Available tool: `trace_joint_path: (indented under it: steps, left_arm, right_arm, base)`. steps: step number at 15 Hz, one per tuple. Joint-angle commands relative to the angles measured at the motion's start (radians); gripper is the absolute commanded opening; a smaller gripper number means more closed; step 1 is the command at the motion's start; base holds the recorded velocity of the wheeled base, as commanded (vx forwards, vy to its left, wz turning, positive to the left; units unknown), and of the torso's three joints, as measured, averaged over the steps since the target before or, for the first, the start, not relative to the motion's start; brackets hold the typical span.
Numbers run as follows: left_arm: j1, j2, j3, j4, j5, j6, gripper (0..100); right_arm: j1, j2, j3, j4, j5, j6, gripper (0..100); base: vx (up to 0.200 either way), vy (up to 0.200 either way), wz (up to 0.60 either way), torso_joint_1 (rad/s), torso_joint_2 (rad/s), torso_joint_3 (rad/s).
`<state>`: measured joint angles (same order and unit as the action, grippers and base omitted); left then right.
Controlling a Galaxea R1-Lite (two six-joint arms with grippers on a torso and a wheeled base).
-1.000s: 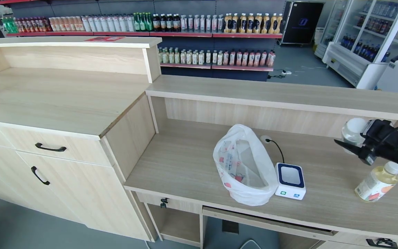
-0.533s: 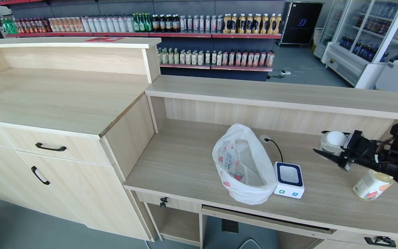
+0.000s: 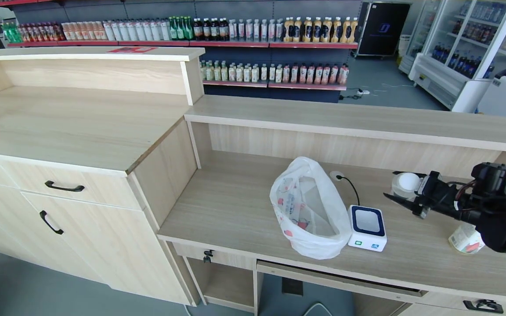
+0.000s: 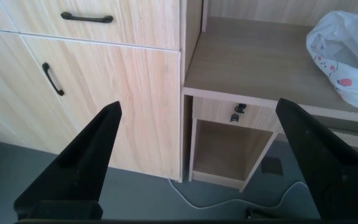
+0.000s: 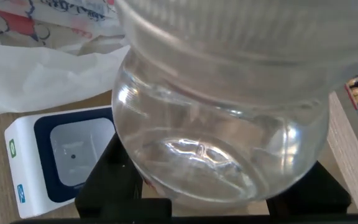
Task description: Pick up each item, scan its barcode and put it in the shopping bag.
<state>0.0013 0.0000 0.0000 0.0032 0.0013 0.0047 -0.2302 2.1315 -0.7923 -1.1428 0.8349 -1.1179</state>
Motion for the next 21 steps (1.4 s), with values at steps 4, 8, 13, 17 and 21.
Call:
trace_joint_path:
  steps: [4,8,13,17,21]
  left_arm:
    - [0.0,0.002,0.0,0.0,0.0,0.0,100]
    - [0.0,0.002,0.0,0.0,0.0,0.0,100]
    - [0.0,0.002,0.0,0.0,0.0,0.0,100]
    - [0.0,0.002,0.0,0.0,0.0,0.0,100]
    - [0.0,0.002,0.0,0.0,0.0,0.0,100]
  right_arm:
    - [0.035,0.061,-0.021,-0.041,0.001,-0.003,0]
    - [0.051,0.076,0.008,-0.06,0.0,-0.013,0]
    - [0.077,0.11,0.01,-0.109,-0.002,-0.013,0]
    - [0.083,0.14,-0.019,-0.117,-0.002,-0.01,0]
    - [0.088,0.166,-0.053,-0.118,0.001,-0.008,0]
  base:
    - [0.0,0.0,0.0,0.0,0.0,0.0]
    - [0.0,0.0,0.0,0.0,0.0,0.0]
    - [0.0,0.0,0.0,0.0,0.0,0.0]
    - [0.0,0.0,0.0,0.0,0.0,0.0]
    - [0.0,0.0,0.0,0.0,0.0,0.0]
